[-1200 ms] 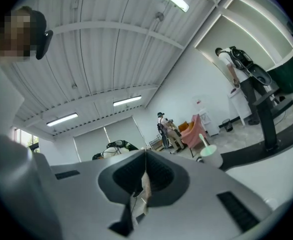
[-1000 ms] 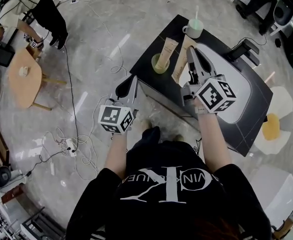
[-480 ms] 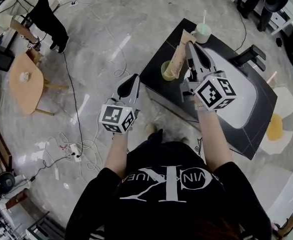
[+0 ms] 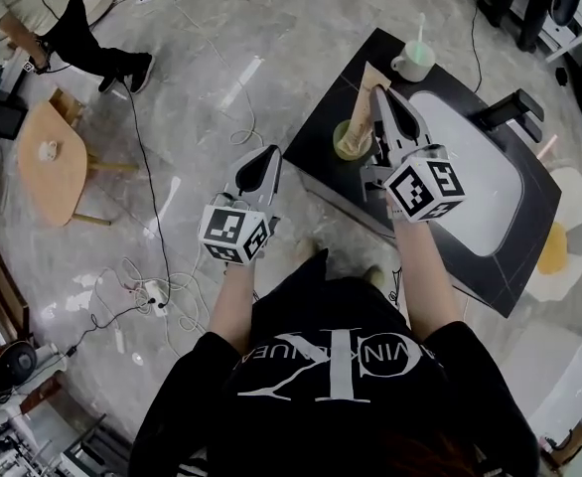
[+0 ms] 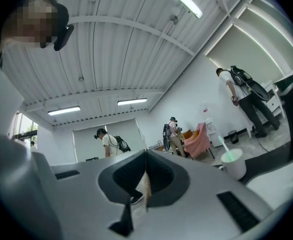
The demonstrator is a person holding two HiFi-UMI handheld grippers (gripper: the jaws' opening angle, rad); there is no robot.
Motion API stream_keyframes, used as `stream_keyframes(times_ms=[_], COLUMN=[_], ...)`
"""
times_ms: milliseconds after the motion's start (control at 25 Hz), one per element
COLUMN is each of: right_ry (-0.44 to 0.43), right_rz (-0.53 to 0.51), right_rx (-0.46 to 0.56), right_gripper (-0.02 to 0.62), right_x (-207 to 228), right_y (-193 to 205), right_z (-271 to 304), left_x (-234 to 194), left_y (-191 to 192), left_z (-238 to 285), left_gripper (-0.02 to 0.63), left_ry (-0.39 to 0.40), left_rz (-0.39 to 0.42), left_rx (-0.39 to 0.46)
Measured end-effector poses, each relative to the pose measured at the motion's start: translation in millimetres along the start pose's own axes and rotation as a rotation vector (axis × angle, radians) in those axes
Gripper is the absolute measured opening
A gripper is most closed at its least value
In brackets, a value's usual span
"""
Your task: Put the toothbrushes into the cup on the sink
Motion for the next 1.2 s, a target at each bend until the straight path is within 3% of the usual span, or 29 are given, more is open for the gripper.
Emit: stream_keyframes(times_ms=[680,1200], right_ry=[0.049,0.108], right_rz=[-0.084,-0.086], right_rx=[-0.048,-0.093], right_gripper=[0.014,0.015], right_x=[8,10], right_y=[32,40], right_z=[-31,-50], left_x=[-5,-1], left_y=[10,8], left_z=[12,16], left_gripper=[0.012,0.012], left_ry=[0.040,0.060], left_rz=[-0.013,-0.014], left_rx=[-0.022,-0.011])
Point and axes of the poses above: the fingertips, and each gripper's own axes: z forward along the fingers, x to its right, y out of its underside, the point moved 5 cm from there along -z, backward along the fingers, and after that the axes turned 11 degrees about x, right-handed, at the moved point
